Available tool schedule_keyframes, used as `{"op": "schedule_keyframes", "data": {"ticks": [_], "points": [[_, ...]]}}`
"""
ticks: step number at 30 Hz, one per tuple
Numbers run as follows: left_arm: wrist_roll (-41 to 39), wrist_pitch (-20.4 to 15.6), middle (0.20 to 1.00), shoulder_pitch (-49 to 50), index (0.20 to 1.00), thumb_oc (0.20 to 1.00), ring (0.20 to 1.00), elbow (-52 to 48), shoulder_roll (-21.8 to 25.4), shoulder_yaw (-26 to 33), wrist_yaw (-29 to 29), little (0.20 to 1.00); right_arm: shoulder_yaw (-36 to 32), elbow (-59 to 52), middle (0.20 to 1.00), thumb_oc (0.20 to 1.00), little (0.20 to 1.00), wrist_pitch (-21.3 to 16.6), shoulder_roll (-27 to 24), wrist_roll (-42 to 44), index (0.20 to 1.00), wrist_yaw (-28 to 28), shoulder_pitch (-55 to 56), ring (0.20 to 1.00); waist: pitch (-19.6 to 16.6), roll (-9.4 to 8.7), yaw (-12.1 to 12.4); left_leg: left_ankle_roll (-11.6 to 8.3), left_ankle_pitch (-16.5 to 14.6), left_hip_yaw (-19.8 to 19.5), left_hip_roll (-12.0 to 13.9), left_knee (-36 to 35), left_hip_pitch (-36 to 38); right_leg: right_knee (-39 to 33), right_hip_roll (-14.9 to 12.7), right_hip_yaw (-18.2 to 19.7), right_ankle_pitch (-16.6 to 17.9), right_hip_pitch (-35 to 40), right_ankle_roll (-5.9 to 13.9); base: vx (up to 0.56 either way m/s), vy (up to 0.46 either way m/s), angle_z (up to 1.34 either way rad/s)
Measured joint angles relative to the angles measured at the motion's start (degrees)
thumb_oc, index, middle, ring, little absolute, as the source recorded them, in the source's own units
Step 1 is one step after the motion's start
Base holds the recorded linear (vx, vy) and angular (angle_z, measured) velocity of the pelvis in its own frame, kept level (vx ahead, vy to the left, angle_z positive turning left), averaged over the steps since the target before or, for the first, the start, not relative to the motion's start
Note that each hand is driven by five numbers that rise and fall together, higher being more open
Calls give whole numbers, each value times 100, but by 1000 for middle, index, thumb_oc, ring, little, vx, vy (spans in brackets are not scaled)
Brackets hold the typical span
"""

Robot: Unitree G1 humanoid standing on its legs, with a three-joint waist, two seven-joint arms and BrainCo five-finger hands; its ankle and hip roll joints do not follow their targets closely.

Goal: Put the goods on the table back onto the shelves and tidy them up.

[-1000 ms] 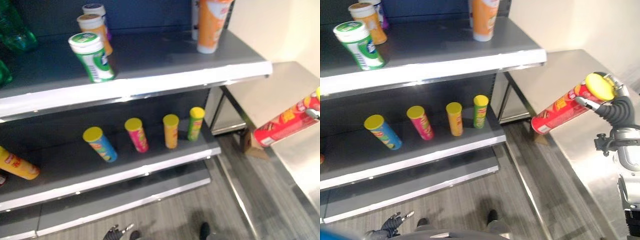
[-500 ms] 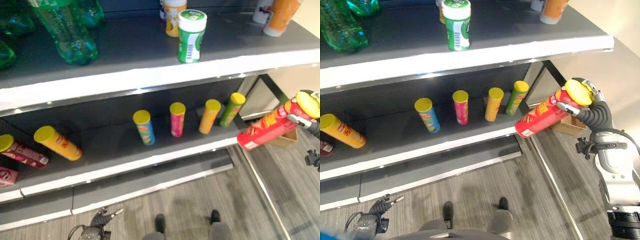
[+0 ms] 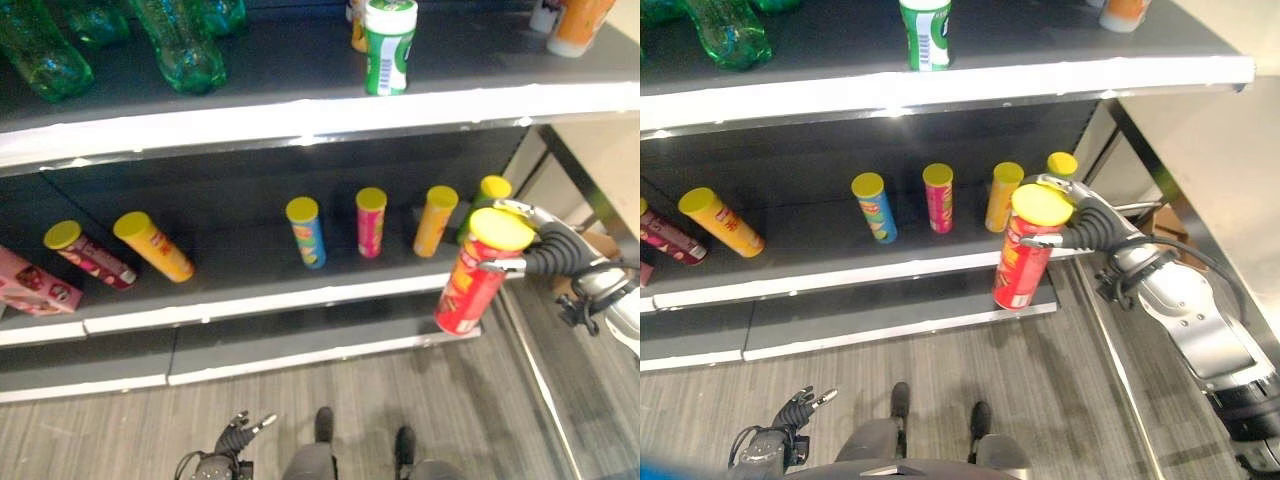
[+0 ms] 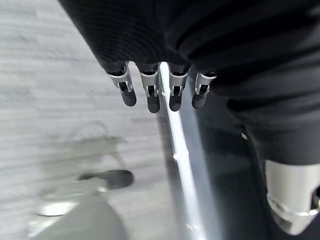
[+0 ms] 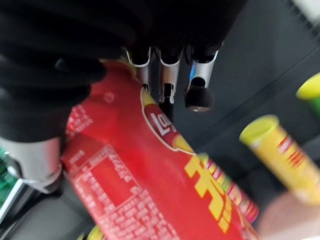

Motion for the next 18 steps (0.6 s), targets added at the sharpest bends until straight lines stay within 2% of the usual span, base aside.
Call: {"op": "schedule_keyframes", "data": {"ticks": [1, 2, 3, 4, 5, 6, 7, 8, 9, 10, 11, 12, 13, 14, 16, 17, 18], "points": [[0, -6, 1000, -108, 1000, 1000, 1000, 136, 29, 6, 8, 1000, 14, 69, 200, 200, 200, 7, -5, -5, 200, 4, -2, 200, 2, -1, -49, -97, -65, -16, 315, 65, -33, 2, -61, -43, 22, -45, 37, 77, 255, 47], [2, -13, 1000, -117, 1000, 1000, 1000, 157, 25, 10, 42, 1000, -8, 196, 200, 200, 200, 16, -15, -7, 200, 8, 62, 200, -20, 84, -154, -157, -101, 1, 724, 51, 50, 4, -111, -110, 2, -7, 103, 280, 540, 66], [9, -21, 1000, -69, 1000, 1000, 1000, 253, 5, -60, 68, 1000, -66, 548, 200, 200, 200, 55, -14, -44, 200, -3, 240, 200, -103, 290, -270, -179, -115, 179, 1274, -88, 345, 21, -163, -267, -61, 115, 292, 285, 455, 63], [18, -25, 1000, -45, 1000, 1000, 1000, 285, 1, -137, 87, 1000, -143, 565, 200, 200, 200, 72, -4, -78, 200, -32, 363, 200, -128, 340, -295, -180, -114, 161, 1334, -205, 458, 25, -215, -292, -35, 127, 476, 350, 604, 40], [31, -23, 1000, -32, 1000, 1000, 1000, 348, -3, -159, 93, 1000, -285, 504, 200, 200, 200, 89, 79, -103, 200, -39, 534, 200, -187, 483, -292, -219, -141, 232, 1316, -338, 617, 1, -252, -286, -7, 162, 589, 144, 249, 24], [121, -12, 1000, 50, 1000, 1000, 1000, 349, -6, -127, 109, 1000, -490, 457, 200, 200, 200, 87, 355, -103, 200, -43, 818, 200, -235, 581, -341, -399, -129, 294, 1160, -612, 782, 1, -403, -358, 29, 223, 854, 162, 574, 51], [130, -7, 1000, 50, 1000, 1000, 1000, 314, 228, -105, 147, 1000, -394, 440, 200, 200, 200, 174, 980, -107, 200, -31, 1208, 200, -239, 126, -386, -344, 9, 255, 540, -713, 860, 13, -932, -299, 256, 289, 786, 98, 567, 57], [150, -11, 1000, 39, 1000, 1000, 1000, 322, 268, -128, 151, 1000, -384, 417, 200, 200, 200, 179, 1031, -114, 200, -12, 1252, 200, -242, 80, -374, -301, -12, 241, 434, -669, 815, 44, -993, -274, 318, 253, 735, 96, 567, 40], [295, -9, 1000, 37, 1000, 1000, 1000, 339, 391, -177, 161, 1000, -286, 351, 200, 200, 200, 205, 1467, -128, 200, 9, 1302, 200, -251, 7, -280, -46, -207, 288, 211, -294, 608, 279, -1247, 61, 701, 23, 537, 3, 248, 2], [305, 3, 1000, 101, 1000, 1000, 1000, 341, 420, -175, 161, 1000, -145, 349, 200, 200, 200, 253, 1639, -131, 200, -8, 1188, 200, -250, 17, -289, 26, -225, 297, 157, -280, 609, 329, -1317, 208, 847, -59, 466, -15, 223, -13], [325, 24, 1000, 152, 1000, 1000, 1000, 343, 464, -174, 167, 1000, 71, 342, 200, 200, 200, 256, 1679, -134, 200, -3, 1048, 200, -244, 43, -280, 113, -220, 374, 94, -374, 675, 457, -1372, 316, 895, -167, 518, -11, 326, -11], [335, 43, 1000, 129, 1000, 1000, 1000, 290, 568, -161, 192, 1000, 226, 307, 200, 200, 200, 252, 1683, -168, 200, 18, 956, 200, -249, 38, -206, 233, -196, 428, -105, -412, 668, 516, -1333, 335, 988, -222, 488, -4, 328, -31], [335, 45, 1000, 120, 1000, 1000, 1000, 260, 644, -156, 211, 1000, 338, 363, 200, 200, 200, 262, 1758, -263, 200, 4, 730, 200, -251, 14, -95, 331, -184, 569, -216, -457, 672, 535, -1455, 301, 1256, -374, 462, 31, 362, -14], [335, 46, 1000, 93, 1000, 1000, 1000, 257, 686, -138, 221, 1000, 431, 417, 200, 200, 200, 268, 1850, -282, 200, -45, 492, 200, -237, 52, -127, 468, -144, 572, -363, -536, 631, 531, -1581, 380, 1672, -480, 468, 23, 310, -17], [335, 46, 1000, 135, 1000, 1000, 1000, 231, 702, -104, 229, 1000, 519, 492, 200, 200, 200, 277, 1908, -332, 200, -74, 381, 200, -243, 68, -111, 615, -45, 603, -432, -764, 744, 605, -1650, 365, 2030, -602, 422, 6, 150, -2], [336, 49, 1000, 168, 1000, 1000, 1000, 228, 724, -104, 229, 1000, 585, 557, 200, 200, 200, 279, 1927, -338, 200, -116, 350, 200, -239, 68, -103, 683, 9, 596, -433, -871, 811, 692, -1682, 345, 1981, -655, 474, 8, 70, -1], [336, 58, 1000, 188, 1000, 1000, 1000, 231, 730, -95, 234, 1000, 636, 597, 200, 200, 200, 286, 1929, -340, 200, -127, 355, 200, -234, 85, -103, 729, 77, 572, -419, -962, 865, 749, -1641, 362, 1686, -660, 732, 52, 113, 11]]}}
